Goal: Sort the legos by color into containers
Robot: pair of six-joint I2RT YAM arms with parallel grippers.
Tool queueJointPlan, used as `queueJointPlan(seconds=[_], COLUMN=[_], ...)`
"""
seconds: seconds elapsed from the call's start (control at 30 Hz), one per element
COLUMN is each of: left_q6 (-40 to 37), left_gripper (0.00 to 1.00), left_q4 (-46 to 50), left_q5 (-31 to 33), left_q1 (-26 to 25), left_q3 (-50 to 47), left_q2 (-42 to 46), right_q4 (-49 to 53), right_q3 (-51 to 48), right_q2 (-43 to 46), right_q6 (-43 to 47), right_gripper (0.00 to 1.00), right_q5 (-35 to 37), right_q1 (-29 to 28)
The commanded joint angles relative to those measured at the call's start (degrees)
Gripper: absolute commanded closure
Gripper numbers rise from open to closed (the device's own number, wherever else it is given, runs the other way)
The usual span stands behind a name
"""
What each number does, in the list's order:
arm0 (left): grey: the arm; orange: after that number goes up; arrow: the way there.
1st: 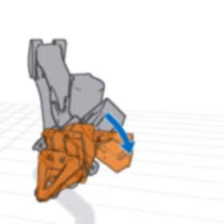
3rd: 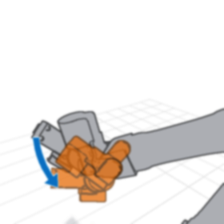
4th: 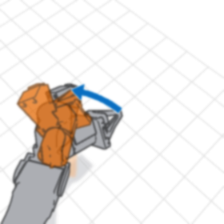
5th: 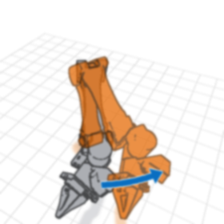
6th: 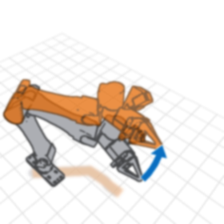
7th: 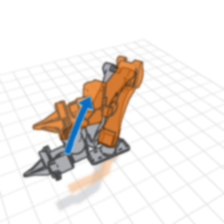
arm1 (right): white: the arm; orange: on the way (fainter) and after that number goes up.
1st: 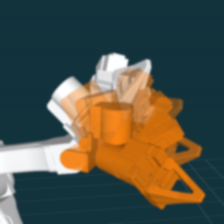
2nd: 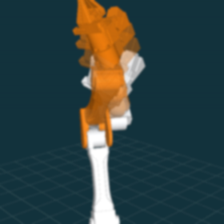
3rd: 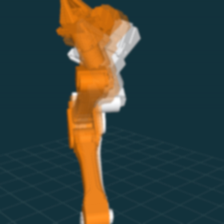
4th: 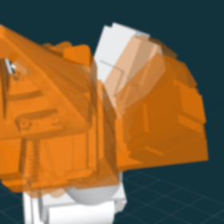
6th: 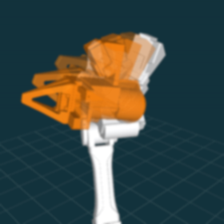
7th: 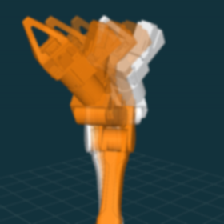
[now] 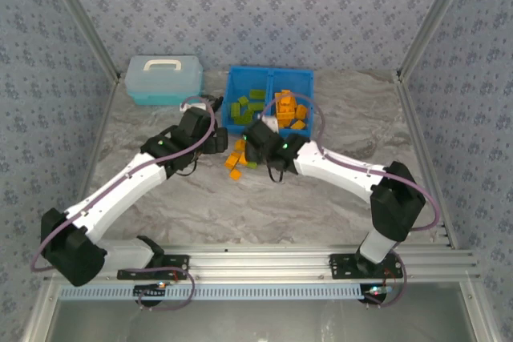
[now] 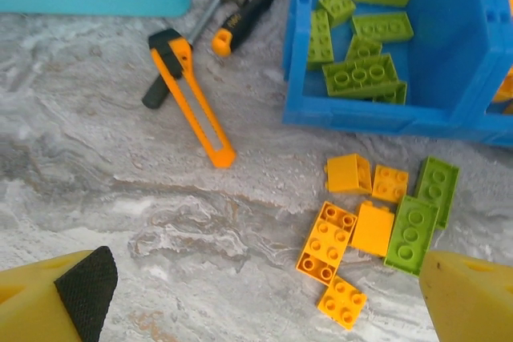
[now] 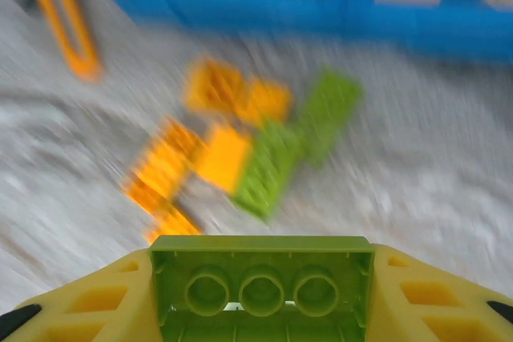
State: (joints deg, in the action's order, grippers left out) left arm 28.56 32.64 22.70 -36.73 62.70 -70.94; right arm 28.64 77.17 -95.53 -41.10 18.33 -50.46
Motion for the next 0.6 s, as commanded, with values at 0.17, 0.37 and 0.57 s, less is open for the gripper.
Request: queueJointPlan(seconds=[0.17, 0.37, 0.57], left_q6=[3.54, 3.70, 4.05], left_gripper=[0.01, 0.01, 0.01], left_q4=[-0.06, 0.48, 0.44], left_q5=[4.22, 4.00, 4.00], left_q1=[1.06, 1.45, 1.75], left_q3=[-5.09, -6.44, -7.59], left_q2=[7.84, 10.50, 11.26], right_q4=[-4.13, 1.15, 8.24], right_q3=[23.47, 43.19, 57.79], right_q2=[-18.23, -33.37, -41.67], right_q6=[12.76, 15.81, 16.82], right_gripper=[0.47, 0.45, 0.25], right_q5=[1.67, 1.30, -1.73], right_q1=[6.91, 11.10, 13.09])
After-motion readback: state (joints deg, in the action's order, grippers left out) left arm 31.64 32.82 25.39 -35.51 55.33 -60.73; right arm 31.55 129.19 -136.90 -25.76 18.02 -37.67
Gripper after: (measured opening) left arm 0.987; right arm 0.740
